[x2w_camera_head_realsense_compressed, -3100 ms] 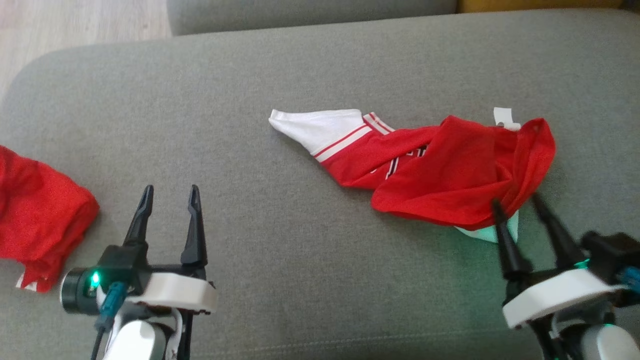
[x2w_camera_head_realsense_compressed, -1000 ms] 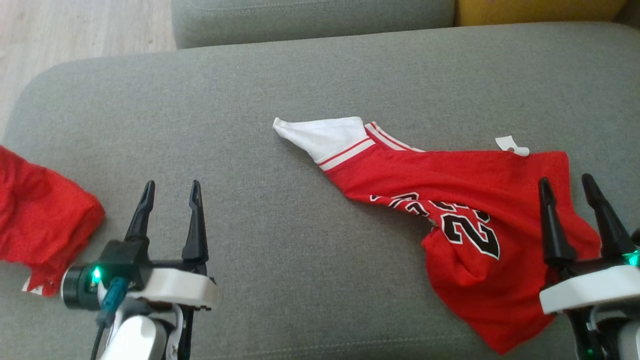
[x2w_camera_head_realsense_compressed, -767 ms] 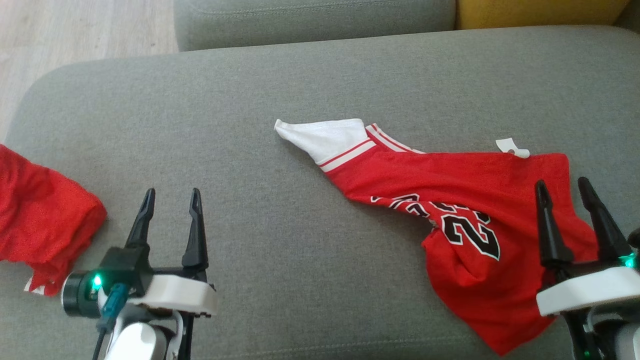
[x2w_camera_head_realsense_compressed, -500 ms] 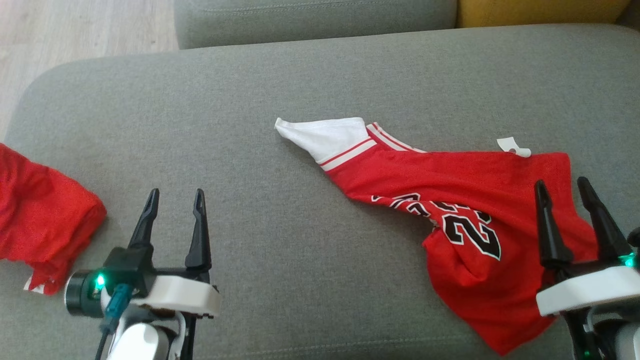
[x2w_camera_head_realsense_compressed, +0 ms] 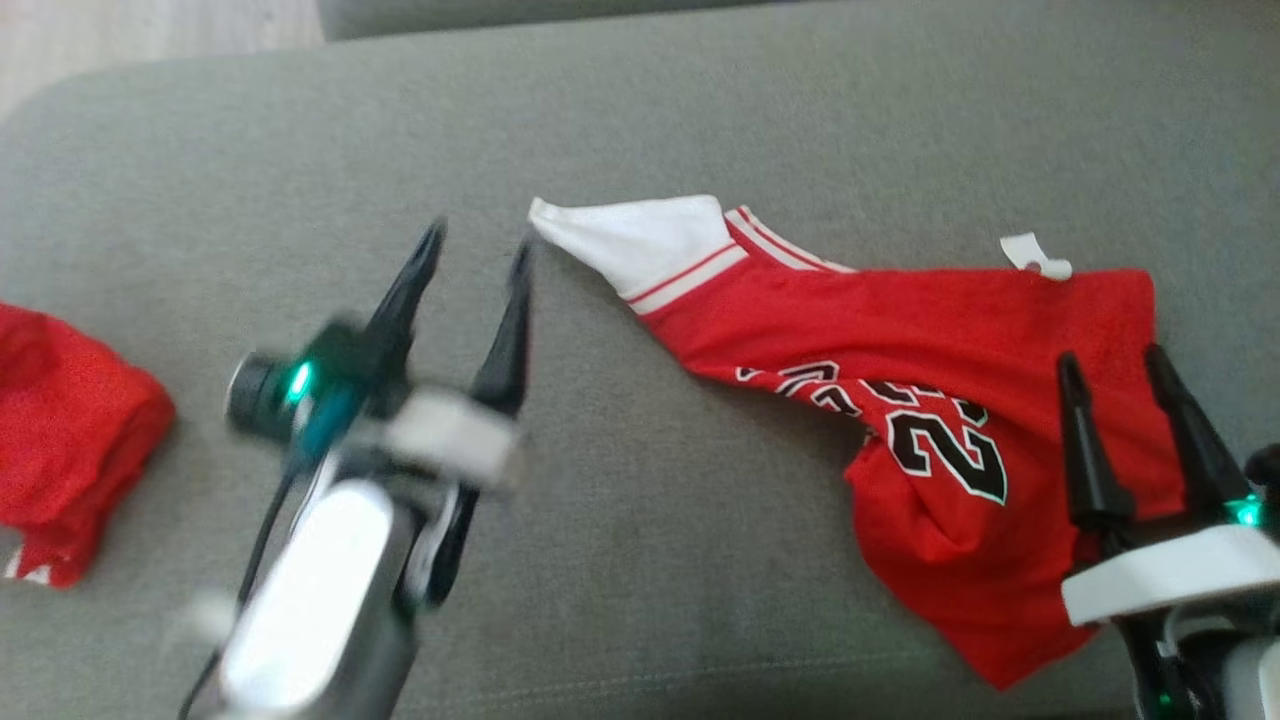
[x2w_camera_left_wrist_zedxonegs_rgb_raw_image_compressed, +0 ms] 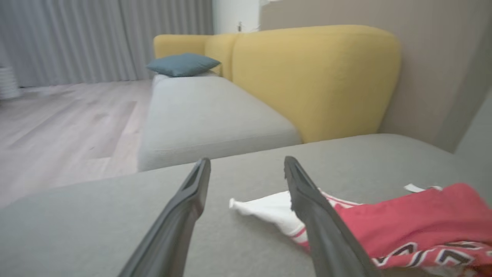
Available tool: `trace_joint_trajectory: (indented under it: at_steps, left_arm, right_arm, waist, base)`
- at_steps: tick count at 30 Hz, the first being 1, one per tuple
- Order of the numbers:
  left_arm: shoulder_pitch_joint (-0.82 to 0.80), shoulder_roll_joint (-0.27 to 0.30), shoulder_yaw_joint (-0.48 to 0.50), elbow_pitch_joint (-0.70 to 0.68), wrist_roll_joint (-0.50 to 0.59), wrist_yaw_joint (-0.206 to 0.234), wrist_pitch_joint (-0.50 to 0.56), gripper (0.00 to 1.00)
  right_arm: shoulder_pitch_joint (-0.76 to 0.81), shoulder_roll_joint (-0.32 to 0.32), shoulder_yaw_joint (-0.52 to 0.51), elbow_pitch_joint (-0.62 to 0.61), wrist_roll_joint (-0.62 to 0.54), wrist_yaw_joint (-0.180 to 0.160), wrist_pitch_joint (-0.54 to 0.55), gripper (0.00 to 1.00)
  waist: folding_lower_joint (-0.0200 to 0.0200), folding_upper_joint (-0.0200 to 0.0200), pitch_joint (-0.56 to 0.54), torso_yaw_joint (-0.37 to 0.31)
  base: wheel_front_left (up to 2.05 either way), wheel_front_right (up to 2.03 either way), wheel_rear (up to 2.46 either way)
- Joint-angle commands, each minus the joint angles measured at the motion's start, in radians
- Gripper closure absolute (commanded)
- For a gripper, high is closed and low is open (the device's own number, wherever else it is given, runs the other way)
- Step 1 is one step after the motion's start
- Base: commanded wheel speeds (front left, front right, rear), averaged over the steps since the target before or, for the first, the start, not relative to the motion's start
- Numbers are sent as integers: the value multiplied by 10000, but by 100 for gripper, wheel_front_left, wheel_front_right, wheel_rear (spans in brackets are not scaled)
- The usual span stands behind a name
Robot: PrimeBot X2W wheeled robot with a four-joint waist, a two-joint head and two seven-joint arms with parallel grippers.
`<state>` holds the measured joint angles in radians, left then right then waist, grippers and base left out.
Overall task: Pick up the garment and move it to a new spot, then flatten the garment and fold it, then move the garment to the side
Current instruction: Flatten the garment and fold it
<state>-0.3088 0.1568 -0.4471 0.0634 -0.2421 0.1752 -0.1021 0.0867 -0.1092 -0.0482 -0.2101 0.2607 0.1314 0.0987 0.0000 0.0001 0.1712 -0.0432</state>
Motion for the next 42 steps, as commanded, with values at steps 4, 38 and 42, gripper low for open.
trace_joint_trajectory:
  at_steps: [4,38,42]
  left_arm:
    - [-1742,-387,106,1044,-288,-363,598,0]
    - [-3777,-1008,268,8140,-2718,-1469,-9,100]
    - [-2876,-793,259,7409,-2736,-1299,-158,100]
  right_arm:
    - [-661,-185,392,-354,115,-7,-60,0]
    - [-875,-137,507,271,600,-7,-152,0]
    - [-759,-101,508,241,546,-7,-49,0]
  waist:
    - [0,-1,564,-457]
    - [0,-1,685,-639]
    - [0,-1,456,-508]
  base:
    - [0,0,0]
    - [0,0,0]
    - [0,0,0]
